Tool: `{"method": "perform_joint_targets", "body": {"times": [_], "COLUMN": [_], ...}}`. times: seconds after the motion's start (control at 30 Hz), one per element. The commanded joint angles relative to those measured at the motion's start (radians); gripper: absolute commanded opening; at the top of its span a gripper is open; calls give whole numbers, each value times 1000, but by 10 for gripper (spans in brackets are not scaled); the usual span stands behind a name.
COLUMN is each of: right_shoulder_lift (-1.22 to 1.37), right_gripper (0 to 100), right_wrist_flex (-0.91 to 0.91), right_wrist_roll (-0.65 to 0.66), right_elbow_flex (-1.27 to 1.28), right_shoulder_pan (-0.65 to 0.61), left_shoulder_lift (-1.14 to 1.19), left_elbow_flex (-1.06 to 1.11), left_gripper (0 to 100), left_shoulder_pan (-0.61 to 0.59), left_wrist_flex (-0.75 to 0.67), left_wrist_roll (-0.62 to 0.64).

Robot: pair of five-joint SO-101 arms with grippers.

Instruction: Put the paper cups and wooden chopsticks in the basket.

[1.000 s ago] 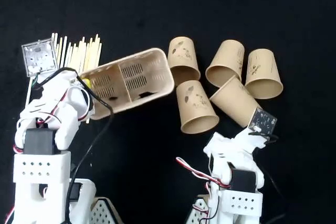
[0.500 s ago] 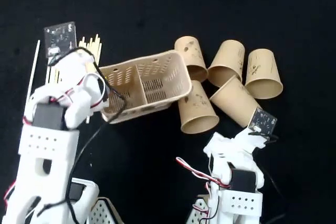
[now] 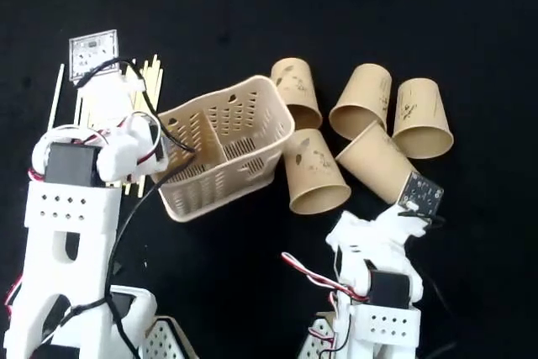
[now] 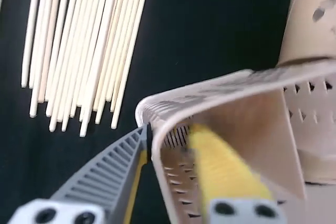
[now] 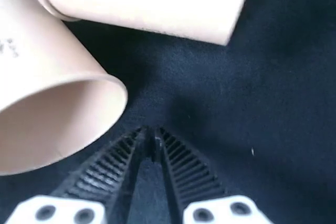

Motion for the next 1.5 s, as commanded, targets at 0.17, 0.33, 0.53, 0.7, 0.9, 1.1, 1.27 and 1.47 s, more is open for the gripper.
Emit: {"method": "perform_joint_targets", "body": {"times": [0.17, 0.33, 0.53, 0.7, 0.9, 1.1, 1.27, 1.47], "right_shoulder_lift": [-61, -61, -61, -51, -44, 162, 409, 579], "right_gripper": [15, 13, 15, 64, 173, 174, 173, 54], "right_wrist_flex": [-46, 14, 54, 101, 126, -32, -272, -468], "right_wrist_roll": [761, 1140, 1220, 1261, 1350, 1347, 1352, 1352], "right_elbow_flex": [-54, -142, -278, -383, -389, -378, -377, -371], "right_shoulder_pan": [-6, -12, -14, -55, -199, -272, -273, -273], "left_shoulder_lift": [-9, -9, -48, -203, -381, -396, -446, -523], "left_elbow_flex": [-82, -288, -492, -466, -354, -30, 131, 225], "left_gripper": [268, 269, 269, 269, 269, 267, 266, 266], "left_shoulder_pan": [-8, 7, 5, -84, -323, -412, -410, -410], "left_wrist_flex": [31, 215, 334, 333, 328, 153, 60, 12], "left_wrist_roll": [-21, -61, -180, -287, -417, -453, -439, -322]}}
